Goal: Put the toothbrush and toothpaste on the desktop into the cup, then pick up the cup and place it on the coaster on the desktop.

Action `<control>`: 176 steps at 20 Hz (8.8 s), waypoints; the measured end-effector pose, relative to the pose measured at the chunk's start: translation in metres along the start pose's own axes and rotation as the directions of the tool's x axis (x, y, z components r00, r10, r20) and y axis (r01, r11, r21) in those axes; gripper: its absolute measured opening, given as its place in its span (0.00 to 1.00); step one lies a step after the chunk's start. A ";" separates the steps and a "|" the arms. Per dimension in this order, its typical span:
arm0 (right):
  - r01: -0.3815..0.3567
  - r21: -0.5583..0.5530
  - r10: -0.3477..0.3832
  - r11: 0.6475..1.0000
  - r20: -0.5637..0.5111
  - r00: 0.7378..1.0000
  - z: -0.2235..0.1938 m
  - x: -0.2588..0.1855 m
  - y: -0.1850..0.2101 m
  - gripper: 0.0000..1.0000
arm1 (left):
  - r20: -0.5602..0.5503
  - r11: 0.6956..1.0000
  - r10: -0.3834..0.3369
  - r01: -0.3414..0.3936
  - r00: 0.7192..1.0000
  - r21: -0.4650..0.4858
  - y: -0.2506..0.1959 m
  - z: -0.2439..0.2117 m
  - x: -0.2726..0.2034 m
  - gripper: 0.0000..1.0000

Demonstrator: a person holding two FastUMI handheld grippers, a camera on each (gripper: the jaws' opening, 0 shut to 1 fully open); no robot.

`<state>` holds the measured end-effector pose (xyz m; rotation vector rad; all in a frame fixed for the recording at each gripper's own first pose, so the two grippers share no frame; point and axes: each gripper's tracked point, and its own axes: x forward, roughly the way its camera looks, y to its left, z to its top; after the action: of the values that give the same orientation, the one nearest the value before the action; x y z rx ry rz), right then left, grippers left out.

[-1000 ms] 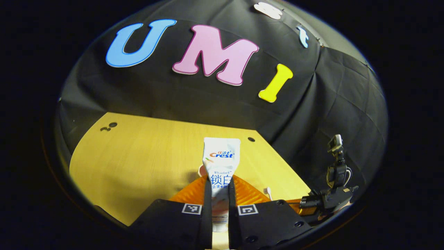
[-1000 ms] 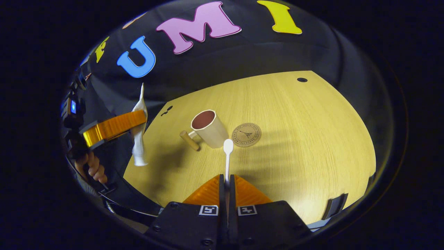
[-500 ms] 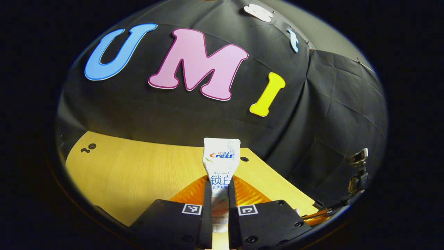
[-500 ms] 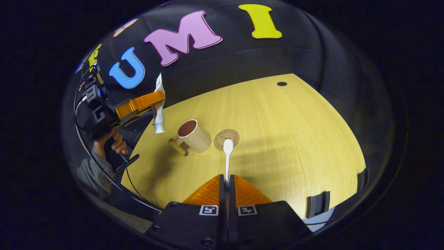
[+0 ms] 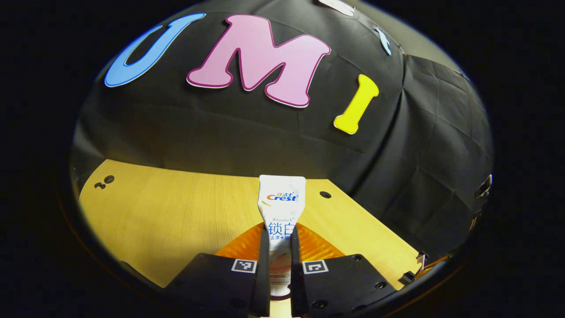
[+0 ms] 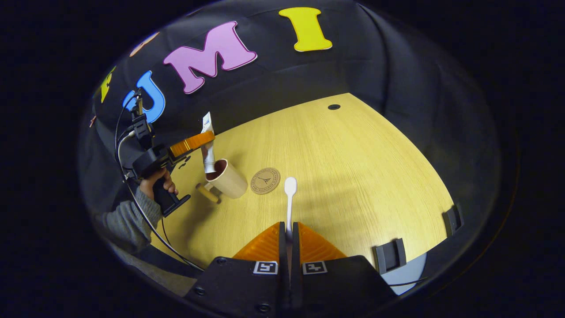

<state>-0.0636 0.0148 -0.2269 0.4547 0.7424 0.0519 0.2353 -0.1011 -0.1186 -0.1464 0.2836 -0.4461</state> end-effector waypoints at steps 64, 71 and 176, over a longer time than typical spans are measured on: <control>-0.362 -0.072 0.366 0.929 0.301 0.880 0.112 0.192 0.183 0.12 | -0.190 0.973 0.202 -0.218 0.961 -0.070 -0.001 -0.083 -0.236 0.69; -0.343 -0.003 0.336 0.939 0.199 0.920 0.078 0.156 0.165 0.31 | -0.251 0.985 0.143 -0.163 0.957 -0.059 -0.008 -0.090 -0.213 0.69; -0.233 0.176 0.230 0.956 0.035 0.972 0.021 0.014 0.004 0.64 | -0.460 0.989 0.118 -0.063 0.880 0.134 -0.044 -0.085 -0.121 0.73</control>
<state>-0.0390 0.0132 -0.2212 0.7123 0.6796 0.2030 0.0868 -0.0932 -0.1620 0.0929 0.7368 -0.3991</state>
